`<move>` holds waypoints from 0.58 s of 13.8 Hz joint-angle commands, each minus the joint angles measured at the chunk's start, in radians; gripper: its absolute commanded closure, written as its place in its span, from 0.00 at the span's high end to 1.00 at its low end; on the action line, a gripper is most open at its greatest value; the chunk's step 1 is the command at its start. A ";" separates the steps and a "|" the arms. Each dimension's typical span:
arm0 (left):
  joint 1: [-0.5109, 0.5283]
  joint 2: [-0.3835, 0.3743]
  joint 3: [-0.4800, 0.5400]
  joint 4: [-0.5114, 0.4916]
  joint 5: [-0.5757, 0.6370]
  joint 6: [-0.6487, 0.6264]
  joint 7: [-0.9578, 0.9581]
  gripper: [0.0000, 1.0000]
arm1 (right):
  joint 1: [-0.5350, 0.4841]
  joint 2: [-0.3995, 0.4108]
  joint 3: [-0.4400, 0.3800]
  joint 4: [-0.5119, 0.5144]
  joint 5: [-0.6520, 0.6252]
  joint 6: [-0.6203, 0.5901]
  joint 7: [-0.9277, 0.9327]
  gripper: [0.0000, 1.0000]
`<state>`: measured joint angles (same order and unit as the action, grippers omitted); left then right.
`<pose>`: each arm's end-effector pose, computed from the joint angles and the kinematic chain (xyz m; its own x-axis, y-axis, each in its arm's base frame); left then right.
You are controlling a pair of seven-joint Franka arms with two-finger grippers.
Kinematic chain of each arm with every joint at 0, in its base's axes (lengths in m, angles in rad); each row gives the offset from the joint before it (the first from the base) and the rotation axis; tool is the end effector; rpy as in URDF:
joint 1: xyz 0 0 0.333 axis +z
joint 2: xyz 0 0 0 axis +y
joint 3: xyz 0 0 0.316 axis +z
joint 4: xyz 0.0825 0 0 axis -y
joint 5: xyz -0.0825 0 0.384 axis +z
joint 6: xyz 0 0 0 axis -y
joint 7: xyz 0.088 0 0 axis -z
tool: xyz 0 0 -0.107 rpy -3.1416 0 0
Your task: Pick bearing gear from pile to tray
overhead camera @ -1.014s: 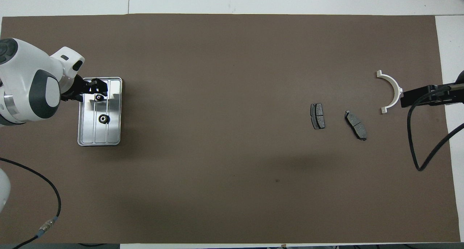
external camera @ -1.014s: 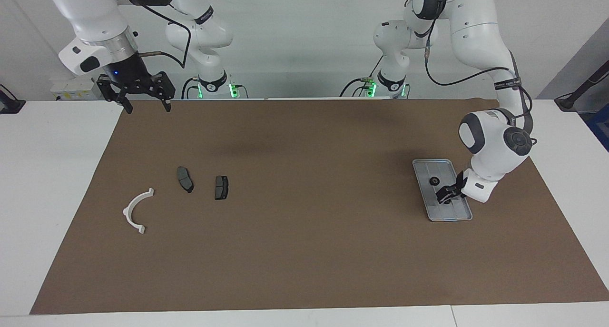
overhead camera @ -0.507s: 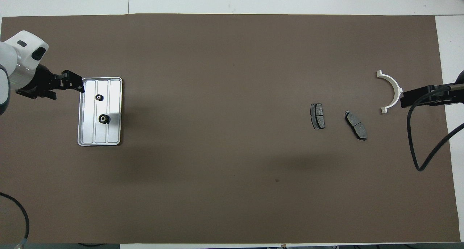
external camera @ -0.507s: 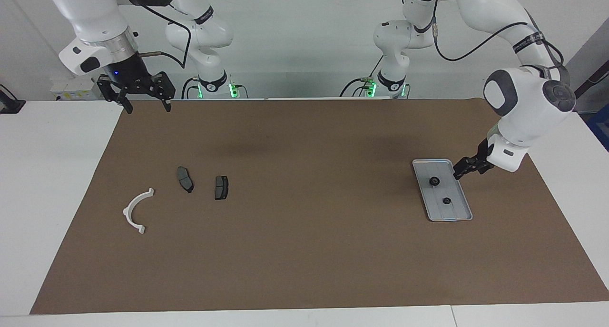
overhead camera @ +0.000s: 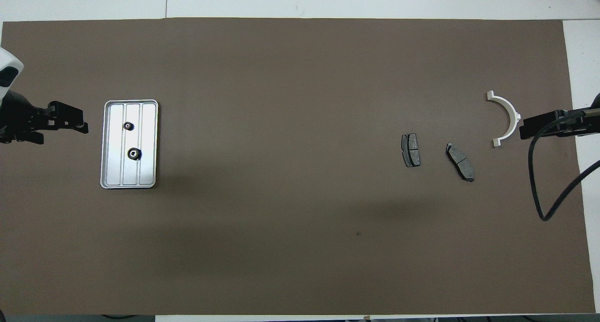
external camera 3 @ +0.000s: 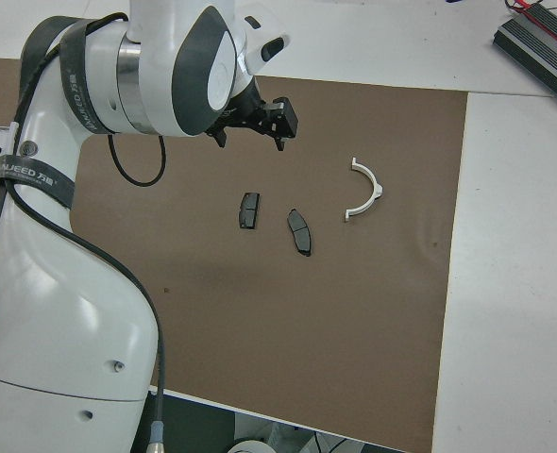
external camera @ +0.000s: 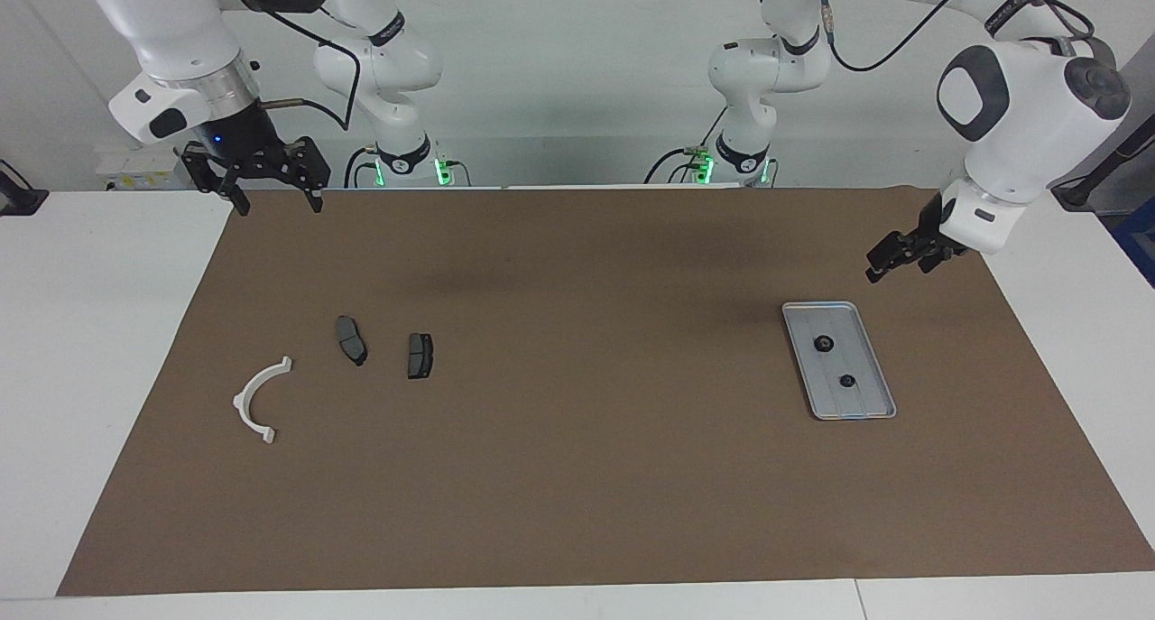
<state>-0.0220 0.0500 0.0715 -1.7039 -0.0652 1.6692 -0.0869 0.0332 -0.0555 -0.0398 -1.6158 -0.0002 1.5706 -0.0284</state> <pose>0.5691 0.0210 0.5419 0.9858 0.1422 -0.0896 0.1473 -0.9877 0.0529 0.5371 -0.0042 0.6335 0.9997 0.0218 0.0103 0.0219 -0.9998 -0.0017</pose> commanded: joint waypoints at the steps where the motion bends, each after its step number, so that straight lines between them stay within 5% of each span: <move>1: 0.050 -0.082 -0.027 -0.020 -0.001 -0.071 -0.002 1.00 | -0.002 -0.009 -0.005 -0.010 0.000 -0.014 0.011 1.00; 8: 0.053 -0.122 -0.033 -0.077 -0.001 -0.059 -0.002 1.00 | -0.002 -0.010 -0.003 -0.010 -0.021 -0.017 0.051 1.00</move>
<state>0.0232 -0.0537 0.0461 -1.7570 -0.0652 1.5944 -0.0867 0.0331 -0.0555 -0.0443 -1.6176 -0.0071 1.5705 0.0015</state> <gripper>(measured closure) 0.000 0.000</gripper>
